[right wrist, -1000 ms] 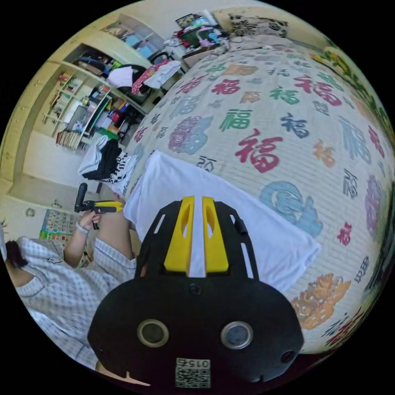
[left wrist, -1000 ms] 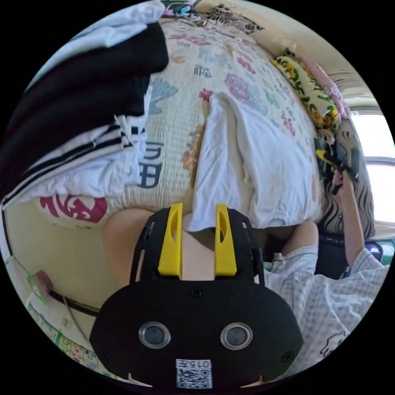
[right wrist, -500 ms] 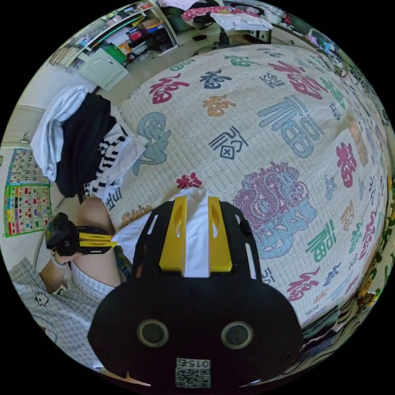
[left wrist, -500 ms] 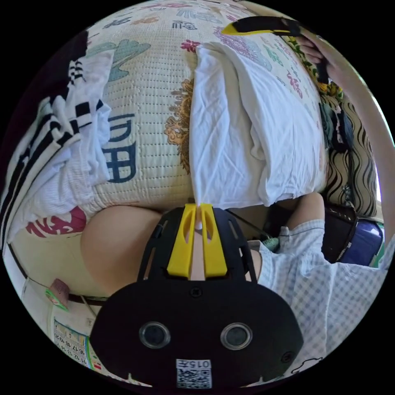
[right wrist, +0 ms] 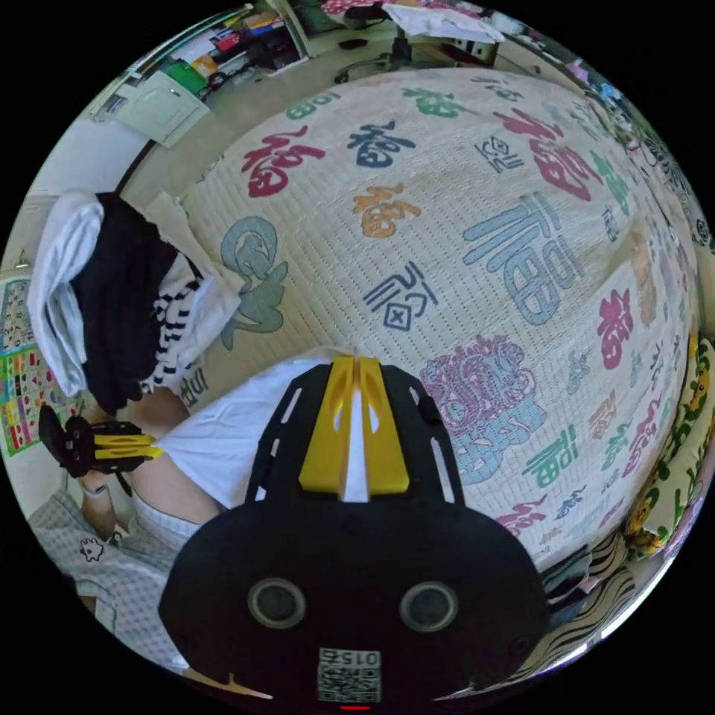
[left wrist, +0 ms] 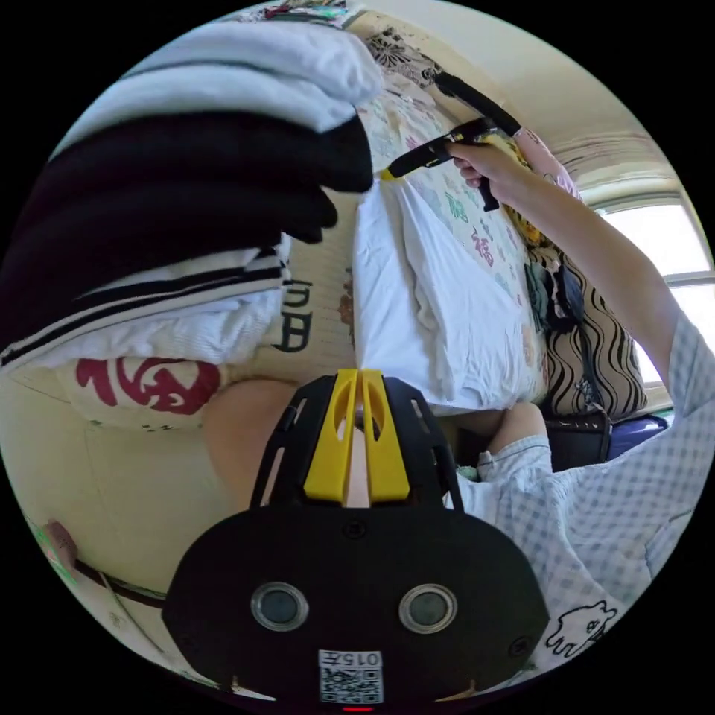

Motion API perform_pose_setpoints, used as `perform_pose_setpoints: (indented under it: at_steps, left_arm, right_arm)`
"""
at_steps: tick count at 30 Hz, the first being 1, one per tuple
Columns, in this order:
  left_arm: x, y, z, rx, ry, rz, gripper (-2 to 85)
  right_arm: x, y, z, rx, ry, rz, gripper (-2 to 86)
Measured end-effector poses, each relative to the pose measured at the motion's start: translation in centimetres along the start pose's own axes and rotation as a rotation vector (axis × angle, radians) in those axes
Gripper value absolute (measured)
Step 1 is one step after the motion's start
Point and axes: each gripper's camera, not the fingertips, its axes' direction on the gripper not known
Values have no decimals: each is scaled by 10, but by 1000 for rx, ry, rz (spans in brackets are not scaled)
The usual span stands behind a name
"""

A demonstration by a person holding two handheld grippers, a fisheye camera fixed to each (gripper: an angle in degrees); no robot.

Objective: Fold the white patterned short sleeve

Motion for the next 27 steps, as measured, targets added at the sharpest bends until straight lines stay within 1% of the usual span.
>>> perform_pose_setpoints:
  at_steps: [2,6,9,11,12,14,15,17,18,20,24,26,27]
  left_arm:
    - [2,16,-19,81,4,-18,-8]
    - [26,39,-45,168,11,29,-8]
    - [77,57,-50,197,51,174,-8]
    - [133,69,-36,183,81,308,-8]
    - [147,72,-30,179,91,339,-8]
    - [206,81,-1,155,135,456,-8]
    - [220,83,9,146,150,480,-8]
    - [275,86,53,73,214,569,-8]
    - [289,86,64,61,227,589,-8]
    - [342,89,114,-4,262,673,-8]
    - [419,98,194,-83,223,809,-7]
    - [461,107,249,-129,165,884,-7]
    - [470,109,263,-144,143,901,-7]
  right_arm:
    - [6,4,-26,94,-80,10,-8]
    - [9,24,-54,164,-122,-33,-8]
    - [26,63,-73,226,-190,-52,-8]
    - [54,112,-86,292,-279,-37,-8]
    - [62,126,-89,310,-296,-27,-8]
    - [93,190,-98,386,-351,-4,-8]
    - [101,207,-99,401,-355,6,-8]
    - [134,279,-100,450,-369,51,-8]
    - [143,296,-99,459,-372,70,-7]
    - [177,363,-89,482,-380,145,-7]
    - [228,449,-61,507,-411,268,-5]
    - [258,494,-37,518,-448,343,-3]
    - [264,504,-31,517,-460,357,-2]
